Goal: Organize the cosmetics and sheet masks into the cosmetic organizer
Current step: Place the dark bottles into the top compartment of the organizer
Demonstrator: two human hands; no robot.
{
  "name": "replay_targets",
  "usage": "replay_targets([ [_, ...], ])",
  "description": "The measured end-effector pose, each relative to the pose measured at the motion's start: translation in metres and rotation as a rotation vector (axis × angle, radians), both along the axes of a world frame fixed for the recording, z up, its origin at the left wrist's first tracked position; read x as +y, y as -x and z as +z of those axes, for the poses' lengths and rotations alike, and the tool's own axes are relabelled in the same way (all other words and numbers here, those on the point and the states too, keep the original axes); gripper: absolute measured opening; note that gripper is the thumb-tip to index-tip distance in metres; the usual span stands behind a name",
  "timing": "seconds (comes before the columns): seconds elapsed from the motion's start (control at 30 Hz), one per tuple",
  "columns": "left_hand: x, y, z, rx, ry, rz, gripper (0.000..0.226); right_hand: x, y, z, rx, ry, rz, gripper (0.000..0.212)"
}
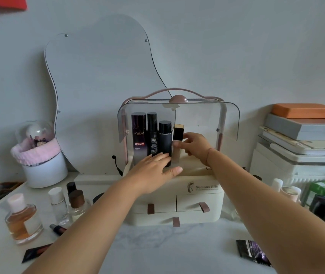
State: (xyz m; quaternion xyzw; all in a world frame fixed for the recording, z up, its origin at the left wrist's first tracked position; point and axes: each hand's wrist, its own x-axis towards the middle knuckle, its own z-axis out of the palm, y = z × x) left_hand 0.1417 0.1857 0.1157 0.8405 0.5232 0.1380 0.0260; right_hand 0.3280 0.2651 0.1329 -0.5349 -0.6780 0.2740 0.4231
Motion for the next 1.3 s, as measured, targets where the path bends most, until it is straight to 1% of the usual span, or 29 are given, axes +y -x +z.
replay_targets([
  [0.1,0.002,-0.001,0.0,0.01,0.056,0.029,0.092,-0.002,-0.003,0.0,0.003,-0.004,-0.006,0.056],
  [0.2,0.003,-0.003,0.001,0.02,0.07,0.029,0.094,-0.003,-0.003,0.0,0.057,0.023,0.024,0.055],
  [0.37,0.0,-0.002,0.0,0.019,0.047,0.035,0.089,-0.007,-0.001,0.0,0.083,0.061,0.074,0.052],
  [0.47,0.0,-0.002,0.0,0.022,0.009,0.038,0.088,-0.01,0.0,0.001,0.083,0.078,0.067,0.051],
  [0.57,0.0,-0.002,-0.002,-0.001,-0.009,0.054,0.087,-0.013,0.001,0.002,0.032,0.101,0.046,0.047],
  [0.67,-0.001,-0.001,-0.004,0.0,-0.061,0.076,0.084,-0.016,0.002,0.003,0.011,0.091,0.003,0.045],
  [0.77,-0.006,0.0,-0.009,0.038,-0.154,0.097,0.081,-0.021,0.002,0.003,-0.003,0.065,-0.1,0.047],
  [0.87,-0.02,0.005,-0.018,0.04,-0.265,0.107,0.079,-0.033,0.002,0.004,-0.104,0.042,-0.218,0.055],
  [0.93,-0.032,0.011,-0.024,-0.015,-0.352,0.091,0.068,-0.048,0.004,0.004,-0.166,-0.02,-0.277,0.057],
  [0.97,-0.04,0.015,-0.028,-0.055,-0.379,0.086,0.062,-0.059,0.007,0.004,-0.196,-0.072,-0.291,0.056],
  [1.03,-0.055,0.024,-0.04,-0.108,-0.409,0.098,0.058,-0.089,0.017,0.0,-0.225,-0.209,-0.294,0.051],
  [1.17,-0.084,0.036,-0.073,-0.128,-0.475,0.136,0.058,-0.164,0.023,-0.033,-0.154,-0.523,-0.263,0.033],
  [1.23,-0.091,0.035,-0.081,-0.1,-0.49,0.126,0.061,-0.194,0.013,-0.057,-0.119,-0.585,-0.303,0.028],
  [1.3,-0.089,0.033,-0.079,-0.085,-0.482,0.125,0.062,-0.21,-0.008,-0.076,-0.084,-0.58,-0.403,0.028],
])
